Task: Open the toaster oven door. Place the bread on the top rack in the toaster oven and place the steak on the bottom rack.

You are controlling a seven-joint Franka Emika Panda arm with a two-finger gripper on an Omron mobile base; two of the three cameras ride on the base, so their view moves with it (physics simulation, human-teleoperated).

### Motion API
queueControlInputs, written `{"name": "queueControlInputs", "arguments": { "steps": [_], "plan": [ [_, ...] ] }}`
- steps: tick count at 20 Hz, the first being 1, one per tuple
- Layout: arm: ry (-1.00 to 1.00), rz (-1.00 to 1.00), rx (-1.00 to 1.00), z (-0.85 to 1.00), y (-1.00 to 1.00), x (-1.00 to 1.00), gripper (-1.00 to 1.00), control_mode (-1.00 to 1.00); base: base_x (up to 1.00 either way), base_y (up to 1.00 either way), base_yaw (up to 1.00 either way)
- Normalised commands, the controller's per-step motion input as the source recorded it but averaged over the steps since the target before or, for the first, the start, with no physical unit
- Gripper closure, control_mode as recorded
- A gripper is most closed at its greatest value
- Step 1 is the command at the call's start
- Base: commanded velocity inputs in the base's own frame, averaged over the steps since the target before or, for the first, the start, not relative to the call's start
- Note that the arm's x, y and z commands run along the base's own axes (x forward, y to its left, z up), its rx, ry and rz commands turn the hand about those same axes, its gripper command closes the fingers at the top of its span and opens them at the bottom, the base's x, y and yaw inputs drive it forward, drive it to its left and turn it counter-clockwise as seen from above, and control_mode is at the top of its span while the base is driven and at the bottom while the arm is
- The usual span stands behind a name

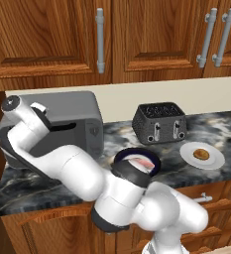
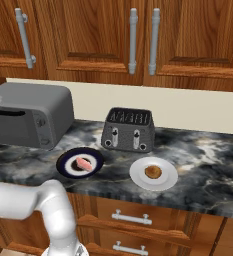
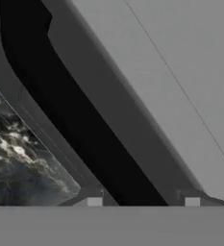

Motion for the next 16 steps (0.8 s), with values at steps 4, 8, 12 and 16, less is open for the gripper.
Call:
{"name": "queueControlInputs", "arguments": {
  "steps": [4, 8, 12, 16],
  "plan": [
    [0.25, 0.00, 0.05, -1.00, 0.30, -0.12, 1.00, -1.00, 0.00, 0.00, 0.00],
    [0.23, 0.00, 0.06, -1.00, 0.28, -0.16, 1.00, -1.00, 0.00, 0.00, 0.00],
    [0.19, 0.00, 0.04, -1.00, 0.36, -0.23, 1.00, -1.00, 0.00, 0.00, 0.00],
    [0.15, 0.00, 0.05, -1.00, 0.23, -0.27, 1.00, -1.00, 0.00, 0.00, 0.00]
  ]
}}
